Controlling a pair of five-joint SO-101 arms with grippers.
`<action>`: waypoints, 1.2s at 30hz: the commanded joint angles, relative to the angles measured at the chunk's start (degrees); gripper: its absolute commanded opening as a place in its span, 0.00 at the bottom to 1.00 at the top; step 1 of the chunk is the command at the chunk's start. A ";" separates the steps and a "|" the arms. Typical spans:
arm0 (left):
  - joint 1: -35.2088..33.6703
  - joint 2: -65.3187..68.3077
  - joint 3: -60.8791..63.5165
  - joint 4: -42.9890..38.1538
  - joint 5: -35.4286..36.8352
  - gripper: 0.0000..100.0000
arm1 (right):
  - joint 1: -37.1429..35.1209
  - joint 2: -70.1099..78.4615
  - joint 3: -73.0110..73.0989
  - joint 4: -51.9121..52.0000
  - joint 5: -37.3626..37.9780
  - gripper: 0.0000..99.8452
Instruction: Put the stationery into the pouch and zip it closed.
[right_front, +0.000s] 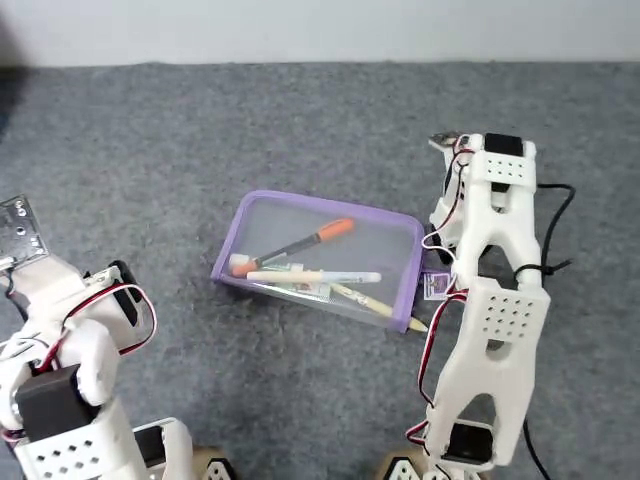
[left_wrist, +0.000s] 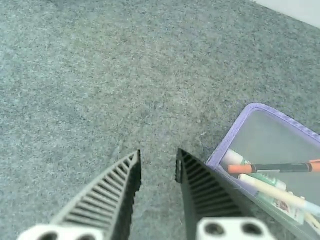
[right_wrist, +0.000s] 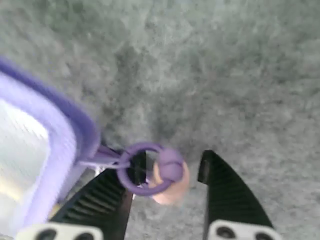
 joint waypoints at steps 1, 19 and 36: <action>0.09 0.00 -0.31 -1.05 0.35 0.11 | -1.63 -1.98 -3.34 -0.04 -2.64 0.13; 0.09 0.00 -0.31 -1.05 0.35 0.11 | -1.63 -10.15 -3.52 5.49 -2.99 0.12; 0.09 0.00 -0.40 -1.05 0.35 0.11 | -1.36 -6.99 -3.16 5.49 -2.99 0.12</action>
